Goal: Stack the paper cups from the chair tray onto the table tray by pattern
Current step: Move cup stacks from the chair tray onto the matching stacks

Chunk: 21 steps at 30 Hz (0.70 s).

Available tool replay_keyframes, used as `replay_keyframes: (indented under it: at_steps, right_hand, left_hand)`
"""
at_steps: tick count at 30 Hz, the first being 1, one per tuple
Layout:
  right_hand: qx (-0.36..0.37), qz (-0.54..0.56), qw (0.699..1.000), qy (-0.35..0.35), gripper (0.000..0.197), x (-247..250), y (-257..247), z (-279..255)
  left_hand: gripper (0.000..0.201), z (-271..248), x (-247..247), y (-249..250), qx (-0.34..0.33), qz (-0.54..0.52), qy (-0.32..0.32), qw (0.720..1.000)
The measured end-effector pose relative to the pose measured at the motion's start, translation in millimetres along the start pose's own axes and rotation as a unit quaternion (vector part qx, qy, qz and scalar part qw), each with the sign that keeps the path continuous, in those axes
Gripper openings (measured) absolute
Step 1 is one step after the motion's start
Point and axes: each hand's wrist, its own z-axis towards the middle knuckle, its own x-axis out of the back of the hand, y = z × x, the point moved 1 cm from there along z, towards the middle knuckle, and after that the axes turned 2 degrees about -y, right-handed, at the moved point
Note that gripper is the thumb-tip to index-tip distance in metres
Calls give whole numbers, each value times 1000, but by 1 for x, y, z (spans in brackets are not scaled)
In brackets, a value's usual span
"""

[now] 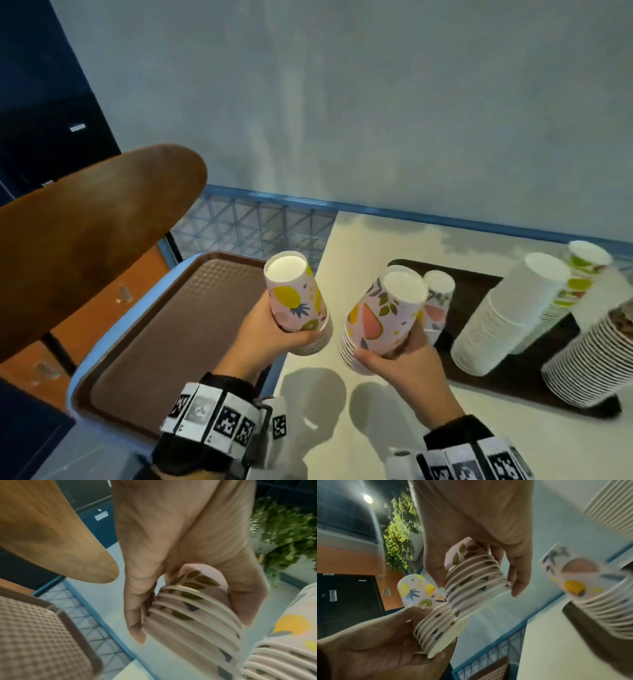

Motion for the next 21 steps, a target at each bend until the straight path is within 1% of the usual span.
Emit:
replay_keyframes:
  at_steps: [3,6,9,12,14,17,19,21]
  right_hand:
    - [7,-14,999,31,62,44,4,-23]
    - [17,-22,997,68,62,84,5,-37]
    - [10,-34,995,92,68,119,10,-50]
    - [-3,-48,993,110,68,148,14,-62]
    - [-7,-62,990,125,67,164,15,-71]
    - [-18,-64,986,154,66,180,16,-79]
    - [-29,-69,982,174,68,185,16,-82]
    - [-40,-77,977,193,69,189,18,-84]
  left_hand:
    - [75,7,-47,15,-20,-4,-14,1000]
    - [69,10,-92,38,-50,-13,-11,999]
    - [74,21,-123,59,-76,-20,-1,997]
    - [82,38,-145,78,-102,-24,7,994]
    - [82,48,-159,89,-105,-12,11,994]
    - [70,66,-181,94,-101,23,-5,995]
    - [65,79,-194,91,-89,47,-13,995]
    - [65,92,-203,80,-63,58,-23,996]
